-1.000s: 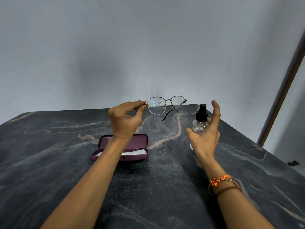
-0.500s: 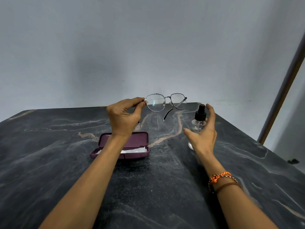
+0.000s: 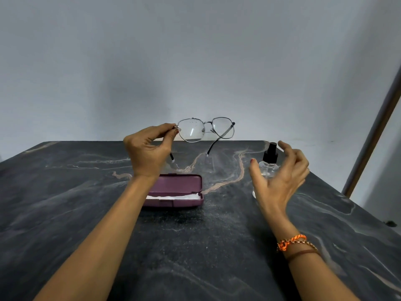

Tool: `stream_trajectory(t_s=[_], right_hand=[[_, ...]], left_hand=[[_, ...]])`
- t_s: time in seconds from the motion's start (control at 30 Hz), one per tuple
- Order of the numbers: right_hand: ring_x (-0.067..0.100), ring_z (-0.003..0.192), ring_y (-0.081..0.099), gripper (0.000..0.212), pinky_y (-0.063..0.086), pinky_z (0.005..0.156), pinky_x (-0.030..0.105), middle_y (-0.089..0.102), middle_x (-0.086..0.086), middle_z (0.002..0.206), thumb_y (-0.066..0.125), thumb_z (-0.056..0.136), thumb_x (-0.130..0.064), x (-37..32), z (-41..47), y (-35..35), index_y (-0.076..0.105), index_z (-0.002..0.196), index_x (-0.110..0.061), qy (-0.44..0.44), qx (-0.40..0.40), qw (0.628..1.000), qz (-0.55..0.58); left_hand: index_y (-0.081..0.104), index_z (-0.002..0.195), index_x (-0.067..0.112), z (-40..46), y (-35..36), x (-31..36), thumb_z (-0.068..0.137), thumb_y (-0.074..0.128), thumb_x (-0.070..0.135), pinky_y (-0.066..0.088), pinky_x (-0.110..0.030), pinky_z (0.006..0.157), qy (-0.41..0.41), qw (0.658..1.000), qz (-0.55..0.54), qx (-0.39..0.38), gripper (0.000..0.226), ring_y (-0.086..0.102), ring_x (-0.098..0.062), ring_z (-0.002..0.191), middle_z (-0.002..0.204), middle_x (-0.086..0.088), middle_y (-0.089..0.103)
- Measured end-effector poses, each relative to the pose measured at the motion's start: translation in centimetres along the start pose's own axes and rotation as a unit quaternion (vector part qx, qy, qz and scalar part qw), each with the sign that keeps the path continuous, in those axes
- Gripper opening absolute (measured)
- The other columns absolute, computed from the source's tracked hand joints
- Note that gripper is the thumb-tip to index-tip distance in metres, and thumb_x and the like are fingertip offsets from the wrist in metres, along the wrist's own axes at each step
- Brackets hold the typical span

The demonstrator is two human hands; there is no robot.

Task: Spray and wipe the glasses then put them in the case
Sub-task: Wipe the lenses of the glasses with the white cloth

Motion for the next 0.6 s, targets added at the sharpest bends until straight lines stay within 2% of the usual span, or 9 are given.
stream_trajectory(t_s=[0.1, 0.17, 0.23, 0.33, 0.43, 0.5, 0.6], right_hand=[[0.023, 0.098, 0.04, 0.044, 0.024, 0.081, 0.026, 0.051, 0.022, 0.105, 0.054, 0.073, -0.033, -3.0, -0.9, 0.6, 0.061, 0.106, -0.005, -0.086, -0.024, 0.996, 0.01], [0.021, 0.094, 0.044, 0.037, 0.032, 0.078, 0.033, 0.053, 0.02, 0.099, 0.052, 0.075, -0.03, -4.6, -2.0, 2.2, 0.064, 0.099, -0.005, -0.129, -0.088, 0.988, 0.017], [0.023, 0.089, 0.049, 0.028, 0.035, 0.075, 0.034, 0.056, 0.013, 0.093, 0.053, 0.077, -0.026, -5.4, -3.3, 4.5, 0.066, 0.093, -0.006, -0.145, -0.18, 0.973, 0.025], [0.017, 0.087, 0.05, 0.018, 0.038, 0.077, 0.033, 0.056, 0.003, 0.092, 0.058, 0.08, -0.023, -5.5, -5.3, 8.4, 0.068, 0.09, -0.014, -0.122, -0.33, 0.936, 0.003], [0.011, 0.076, 0.047, 0.009, 0.036, 0.064, 0.027, 0.05, -0.005, 0.084, 0.061, 0.079, -0.024, -5.4, -6.1, 10.5, 0.069, 0.082, -0.021, -0.097, -0.394, 0.912, -0.059], [0.013, 0.073, 0.049, 0.005, 0.037, 0.062, 0.027, 0.049, -0.011, 0.075, 0.063, 0.076, -0.024, -5.1, -6.4, 11.5, 0.068, 0.073, -0.024, -0.07, -0.434, 0.893, -0.093], [0.013, 0.066, 0.054, 0.011, 0.04, 0.056, 0.026, 0.058, -0.008, 0.063, 0.07, 0.074, -0.028, -4.2, -7.3, 12.7, 0.066, 0.065, -0.021, -0.023, -0.526, 0.838, -0.143]], left_hand=[[0.07, 0.081, -0.011, 0.6, -2.2, -1.3, 0.07, 0.076, 0.0, 0.049, -0.007, 0.067, -0.012, 1.0, 0.006, 0.015, 0.016, 0.062, -0.004, 0.067, 0.083, -0.006, 0.064], [0.069, 0.084, -0.011, 0.6, -3.8, -2.8, 0.07, 0.075, 0.001, 0.05, -0.007, 0.068, -0.038, 0.999, -0.001, 0.032, 0.019, 0.062, 0.005, 0.07, 0.086, -0.007, 0.064], [0.069, 0.085, -0.011, 0.3, -5.1, -4.2, 0.071, 0.074, 0.002, 0.05, -0.008, 0.069, -0.061, 0.997, -0.004, 0.046, 0.02, 0.06, 0.016, 0.071, 0.087, -0.007, 0.064], [0.069, 0.086, -0.011, 0.1, -6.6, -5.7, 0.072, 0.074, 0.003, 0.051, -0.009, 0.068, -0.082, 0.995, -0.005, 0.064, 0.021, 0.059, 0.018, 0.069, 0.086, -0.007, 0.065], [0.068, 0.088, -0.01, 0.2, -7.4, -6.3, 0.072, 0.074, 0.005, 0.051, -0.011, 0.067, -0.092, 0.992, -0.022, 0.086, 0.023, 0.06, 0.014, 0.067, 0.088, -0.007, 0.065], [0.069, 0.089, -0.009, 0.3, -7.4, -6.4, 0.072, 0.074, 0.006, 0.052, -0.013, 0.067, -0.093, 0.991, -0.033, 0.09, 0.023, 0.061, 0.013, 0.067, 0.087, -0.006, 0.065], [0.069, 0.088, -0.008, 0.1, -7.4, -6.5, 0.071, 0.074, 0.007, 0.053, -0.015, 0.067, -0.092, 0.991, -0.039, 0.091, 0.023, 0.061, 0.013, 0.067, 0.086, -0.004, 0.065]])
Point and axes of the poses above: each hand's wrist, its own z-axis towards the middle knuckle, its own y-axis out of the palm, x = y × z, the point moved 9 cm from there along z, towards the middle knuckle
